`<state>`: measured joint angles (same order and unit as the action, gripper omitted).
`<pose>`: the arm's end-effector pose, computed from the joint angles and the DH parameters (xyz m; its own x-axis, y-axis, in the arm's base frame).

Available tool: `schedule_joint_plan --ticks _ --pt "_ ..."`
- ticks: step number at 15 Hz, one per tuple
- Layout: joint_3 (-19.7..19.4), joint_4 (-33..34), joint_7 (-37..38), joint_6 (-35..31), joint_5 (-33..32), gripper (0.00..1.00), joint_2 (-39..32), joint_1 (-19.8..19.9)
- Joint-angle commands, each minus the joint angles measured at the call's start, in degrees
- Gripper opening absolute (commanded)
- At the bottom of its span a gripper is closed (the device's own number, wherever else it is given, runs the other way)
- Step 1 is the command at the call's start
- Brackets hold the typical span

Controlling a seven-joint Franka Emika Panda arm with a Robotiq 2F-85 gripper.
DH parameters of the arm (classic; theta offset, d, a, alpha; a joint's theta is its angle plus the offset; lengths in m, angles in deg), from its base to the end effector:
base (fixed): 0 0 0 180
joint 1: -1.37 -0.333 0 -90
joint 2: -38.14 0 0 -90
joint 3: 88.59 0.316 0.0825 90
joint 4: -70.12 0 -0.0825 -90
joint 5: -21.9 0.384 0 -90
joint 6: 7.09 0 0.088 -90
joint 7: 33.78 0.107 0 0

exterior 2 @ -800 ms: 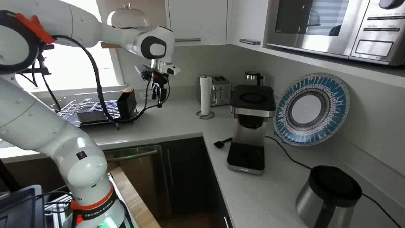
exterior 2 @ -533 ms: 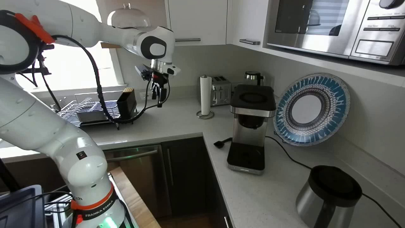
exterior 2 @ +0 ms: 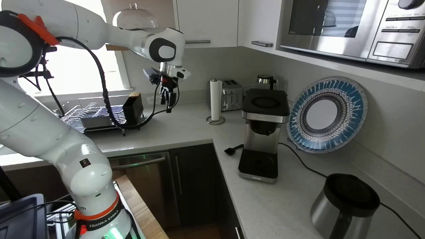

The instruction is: Move the black spoon to the left

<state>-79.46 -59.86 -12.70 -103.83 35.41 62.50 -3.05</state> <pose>0.3912 0.1235 0.5104 0.9612 -0.1821 -0.2071 -0.2044 -0.9745 -0.0923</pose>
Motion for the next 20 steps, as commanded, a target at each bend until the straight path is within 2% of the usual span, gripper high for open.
schedule_joint_plan --ticks 1,5,10,13,16,17,18,20 --pt "1.19 4.91 7.72 -1.09 -4.44 1.00 -8.20 3.29" --pt "1.98 9.53 18.55 -5.40 -14.33 1.00 -17.40 4.33" --pt "1.65 15.76 35.07 -10.21 -30.39 1.00 -28.69 0.61" --pt "-0.08 19.03 43.31 -9.99 -41.79 1.00 -34.02 -2.33" --pt "-2.37 21.64 47.53 -8.37 -52.58 1.00 -38.33 -4.61" --pt "-3.30 21.98 49.08 -10.35 -56.72 1.00 -39.64 -4.99" --pt "-2.54 19.60 46.18 -10.46 -51.05 1.00 -36.45 -4.38" --pt "-3.40 20.92 47.60 -10.50 -54.72 1.00 -38.67 -4.78"
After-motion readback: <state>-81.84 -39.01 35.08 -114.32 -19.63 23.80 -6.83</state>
